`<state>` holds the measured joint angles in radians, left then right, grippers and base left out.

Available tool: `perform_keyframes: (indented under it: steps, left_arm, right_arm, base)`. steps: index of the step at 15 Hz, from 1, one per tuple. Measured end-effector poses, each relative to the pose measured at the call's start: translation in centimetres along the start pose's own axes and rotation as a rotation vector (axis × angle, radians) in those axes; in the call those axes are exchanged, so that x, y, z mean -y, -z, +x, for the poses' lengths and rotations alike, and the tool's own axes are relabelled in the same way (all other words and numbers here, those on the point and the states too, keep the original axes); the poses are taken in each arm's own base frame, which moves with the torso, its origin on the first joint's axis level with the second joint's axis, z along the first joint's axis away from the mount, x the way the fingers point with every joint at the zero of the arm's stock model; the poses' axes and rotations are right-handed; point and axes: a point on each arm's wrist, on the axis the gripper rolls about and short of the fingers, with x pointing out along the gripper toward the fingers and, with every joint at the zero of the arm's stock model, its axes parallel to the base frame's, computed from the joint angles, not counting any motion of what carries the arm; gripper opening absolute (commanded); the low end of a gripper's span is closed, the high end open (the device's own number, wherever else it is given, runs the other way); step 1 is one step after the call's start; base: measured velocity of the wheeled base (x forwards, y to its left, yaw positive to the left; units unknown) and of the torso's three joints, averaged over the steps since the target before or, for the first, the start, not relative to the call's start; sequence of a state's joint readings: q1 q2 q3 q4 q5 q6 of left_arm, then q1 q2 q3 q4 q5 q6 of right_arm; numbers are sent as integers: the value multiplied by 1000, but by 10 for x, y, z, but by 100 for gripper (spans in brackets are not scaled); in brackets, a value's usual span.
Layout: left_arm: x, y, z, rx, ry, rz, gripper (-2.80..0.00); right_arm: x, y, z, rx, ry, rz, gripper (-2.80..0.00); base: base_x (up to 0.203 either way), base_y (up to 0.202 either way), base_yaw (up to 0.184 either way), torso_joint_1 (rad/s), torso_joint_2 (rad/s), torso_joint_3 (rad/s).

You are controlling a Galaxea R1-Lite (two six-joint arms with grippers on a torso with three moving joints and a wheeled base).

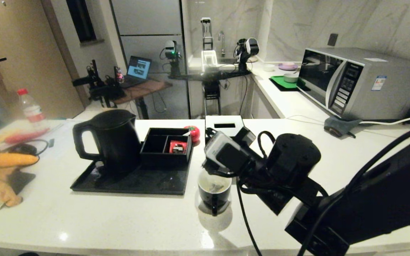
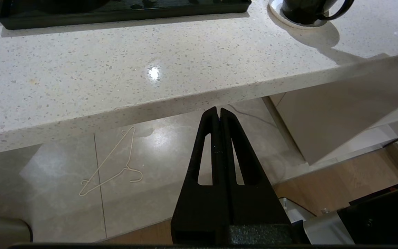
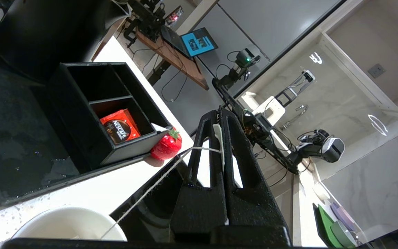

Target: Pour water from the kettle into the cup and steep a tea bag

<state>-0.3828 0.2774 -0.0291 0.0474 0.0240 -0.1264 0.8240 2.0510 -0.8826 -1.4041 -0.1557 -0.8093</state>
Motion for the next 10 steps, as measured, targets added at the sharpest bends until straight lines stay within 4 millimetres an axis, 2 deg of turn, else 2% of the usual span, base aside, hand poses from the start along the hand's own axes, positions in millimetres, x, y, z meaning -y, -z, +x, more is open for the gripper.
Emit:
perform_keyframes:
  steps: [10]
  left_arm:
    - [0, -2, 2, 78, -259, -74, -280]
  right_arm:
    - [-16, 13, 6, -2, -4, -1, -280]
  base:
    - [0, 0, 0, 0, 0, 0]
